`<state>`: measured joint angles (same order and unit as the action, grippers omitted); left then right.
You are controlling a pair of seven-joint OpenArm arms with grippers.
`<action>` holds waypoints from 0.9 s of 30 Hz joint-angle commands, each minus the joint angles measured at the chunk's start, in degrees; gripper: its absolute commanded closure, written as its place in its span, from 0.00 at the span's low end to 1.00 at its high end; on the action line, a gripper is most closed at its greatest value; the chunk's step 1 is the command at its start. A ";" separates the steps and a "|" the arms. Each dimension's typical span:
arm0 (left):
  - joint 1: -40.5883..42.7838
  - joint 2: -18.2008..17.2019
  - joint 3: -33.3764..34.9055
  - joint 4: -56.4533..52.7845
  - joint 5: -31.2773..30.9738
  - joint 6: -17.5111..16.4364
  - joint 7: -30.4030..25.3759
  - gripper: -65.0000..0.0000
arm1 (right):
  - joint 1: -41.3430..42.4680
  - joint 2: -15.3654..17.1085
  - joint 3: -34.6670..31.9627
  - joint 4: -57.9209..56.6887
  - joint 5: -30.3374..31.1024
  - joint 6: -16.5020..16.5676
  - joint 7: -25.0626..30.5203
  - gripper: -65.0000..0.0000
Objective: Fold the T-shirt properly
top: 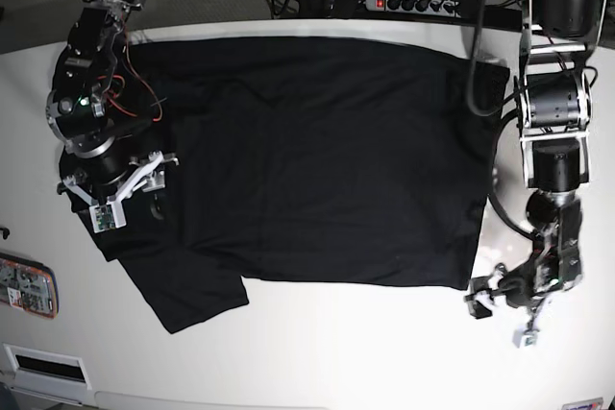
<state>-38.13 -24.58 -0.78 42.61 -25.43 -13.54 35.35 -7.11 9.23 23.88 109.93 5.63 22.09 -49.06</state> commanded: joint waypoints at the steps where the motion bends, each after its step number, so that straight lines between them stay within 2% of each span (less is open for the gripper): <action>1: -2.27 -0.61 1.35 -1.86 -1.95 -1.45 -2.25 0.34 | 0.92 0.57 0.17 1.06 0.57 -0.06 1.37 0.34; 3: -2.88 -0.43 3.46 -5.47 -4.68 -2.86 -3.75 0.34 | 0.74 0.48 0.17 1.06 0.57 -0.06 1.37 0.34; 5: -2.88 0.53 4.86 -7.31 -6.44 -2.86 -5.42 0.34 | 0.74 0.48 0.17 1.06 0.57 -0.06 1.45 0.34; 10: -2.35 0.36 8.82 -10.21 -4.68 -2.59 -9.99 0.34 | 0.74 0.48 0.17 1.06 0.57 -0.06 1.54 0.34; 17: -0.16 -1.66 8.91 -10.48 -3.27 -2.33 -10.78 0.34 | 0.74 0.57 0.17 1.06 0.75 -0.06 1.54 0.34; 20: 0.28 -3.33 8.91 -10.13 -3.27 0.40 -10.96 0.34 | 0.65 0.57 0.17 1.15 0.75 -0.06 1.54 0.34; 24: 0.37 -3.42 9.35 -9.16 -2.92 3.47 -14.56 0.34 | 0.65 0.57 0.17 1.06 0.75 -0.06 1.54 0.34; 27: 1.60 -3.07 9.44 -10.04 0.07 4.88 -16.67 0.34 | 0.65 0.57 0.17 1.06 0.75 -0.06 1.54 0.34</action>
<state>-35.62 -27.07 8.73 32.23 -25.10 -8.75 19.18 -7.27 9.23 23.88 109.93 5.78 22.06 -49.01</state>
